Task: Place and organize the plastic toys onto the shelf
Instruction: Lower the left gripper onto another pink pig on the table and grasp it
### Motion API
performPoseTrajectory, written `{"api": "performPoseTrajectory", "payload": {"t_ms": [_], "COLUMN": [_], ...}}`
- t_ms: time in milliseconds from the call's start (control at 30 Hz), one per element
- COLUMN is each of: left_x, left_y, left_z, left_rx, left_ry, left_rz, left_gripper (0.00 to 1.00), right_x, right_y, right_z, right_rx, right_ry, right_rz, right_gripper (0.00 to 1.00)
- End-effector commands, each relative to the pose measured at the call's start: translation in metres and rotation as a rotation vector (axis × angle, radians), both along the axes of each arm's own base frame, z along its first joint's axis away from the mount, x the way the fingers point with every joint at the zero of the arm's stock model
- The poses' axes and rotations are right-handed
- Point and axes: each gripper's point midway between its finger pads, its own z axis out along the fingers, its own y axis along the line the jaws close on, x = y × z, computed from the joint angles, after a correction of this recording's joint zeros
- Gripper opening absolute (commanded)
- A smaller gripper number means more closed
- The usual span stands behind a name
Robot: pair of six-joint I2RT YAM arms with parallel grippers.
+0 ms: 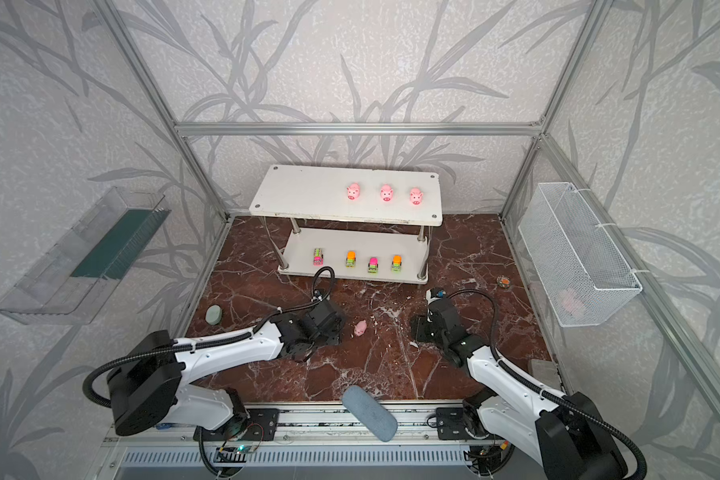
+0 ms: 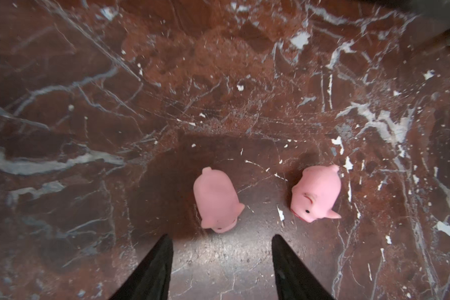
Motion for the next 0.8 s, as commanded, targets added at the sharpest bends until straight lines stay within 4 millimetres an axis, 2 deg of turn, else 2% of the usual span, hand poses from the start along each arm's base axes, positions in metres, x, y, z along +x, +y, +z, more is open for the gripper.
{"api": "performPoseTrajectory", "payload": {"t_ms": [0,333,533,767], "left_x": [0.007,0.016,0.018,0.021], "left_y": [-0.014,-0.008,-0.003,0.0], "left_z": [0.002,-0.014,-0.026,-0.032], "left_rx": [-0.058,0.03,0.068,0.076], "left_ry": [0.003,0.028,0.058,0.067], "left_rz": [0.047,0.108,0.131,0.155], "left_gripper": [0.61,0.63,0.63,0.6], "right_x": [0.0,0.002,0.002,0.003], "right_y": [-0.001,0.0,-0.001,-0.003], "right_z": [0.001,-0.004,-0.008,-0.014], "right_rx": [0.001,-0.006,-0.012,-0.023], "right_ry": [-0.015,-0.011,-0.007,0.004], "right_rz": [0.001,0.007,0.002,-0.003], "right_gripper": [0.55,0.55,0.55,0.55]}}
